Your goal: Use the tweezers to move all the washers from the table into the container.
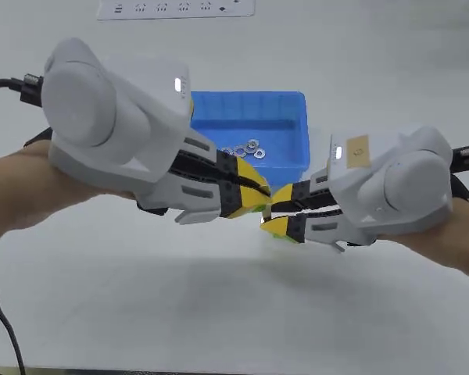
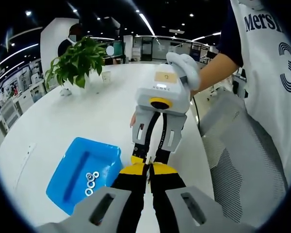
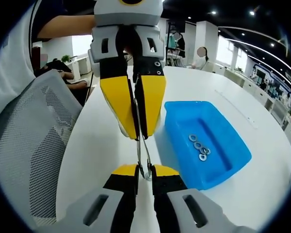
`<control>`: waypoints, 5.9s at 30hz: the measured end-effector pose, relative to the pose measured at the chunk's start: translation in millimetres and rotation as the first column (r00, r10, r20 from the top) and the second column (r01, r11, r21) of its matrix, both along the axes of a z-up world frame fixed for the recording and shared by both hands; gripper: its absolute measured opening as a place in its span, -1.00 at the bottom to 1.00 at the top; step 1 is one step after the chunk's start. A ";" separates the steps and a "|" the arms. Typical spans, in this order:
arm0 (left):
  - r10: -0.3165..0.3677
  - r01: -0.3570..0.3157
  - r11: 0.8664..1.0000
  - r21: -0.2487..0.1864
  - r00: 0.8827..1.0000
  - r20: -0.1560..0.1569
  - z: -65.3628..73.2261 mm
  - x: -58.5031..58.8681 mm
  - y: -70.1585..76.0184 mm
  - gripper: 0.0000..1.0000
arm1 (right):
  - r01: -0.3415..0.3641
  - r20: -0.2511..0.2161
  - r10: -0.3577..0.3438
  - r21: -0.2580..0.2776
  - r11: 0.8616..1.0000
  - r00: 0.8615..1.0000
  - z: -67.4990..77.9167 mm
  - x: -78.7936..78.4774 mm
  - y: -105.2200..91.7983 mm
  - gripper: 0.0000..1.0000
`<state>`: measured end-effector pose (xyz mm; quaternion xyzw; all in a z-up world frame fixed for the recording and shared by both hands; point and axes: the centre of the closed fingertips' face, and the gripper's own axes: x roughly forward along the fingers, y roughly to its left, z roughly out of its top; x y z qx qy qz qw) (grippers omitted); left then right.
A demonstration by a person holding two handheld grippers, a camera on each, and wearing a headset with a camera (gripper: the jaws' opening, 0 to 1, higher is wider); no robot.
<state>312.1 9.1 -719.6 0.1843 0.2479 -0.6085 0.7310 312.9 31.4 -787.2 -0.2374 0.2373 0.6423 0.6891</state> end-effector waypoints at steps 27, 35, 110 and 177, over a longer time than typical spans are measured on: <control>0.015 -0.015 1.000 0.005 1.000 -0.016 -2.3 2.0 -1.2 -0.87 | -0.058 0.002 0.058 -0.018 0.998 0.998 -4.2 -0.7 3.0 -0.80; -0.010 0.010 1.000 0.014 1.000 -0.010 -0.4 -6.2 -3.8 -0.87 | -0.053 0.012 0.054 -0.040 0.998 0.998 -2.5 -7.8 2.0 -0.80; 0.014 -0.017 0.995 0.098 0.999 0.034 -2.6 91.7 38.4 -0.87 | -0.027 0.042 0.028 -0.033 0.999 0.999 0.2 92.1 37.9 -0.79; 0.091 -0.083 0.991 0.108 0.994 -0.067 -66.2 9.8 58.1 -0.85 | -0.100 0.030 0.109 -0.213 0.972 0.994 -18.6 11.8 4.3 -0.83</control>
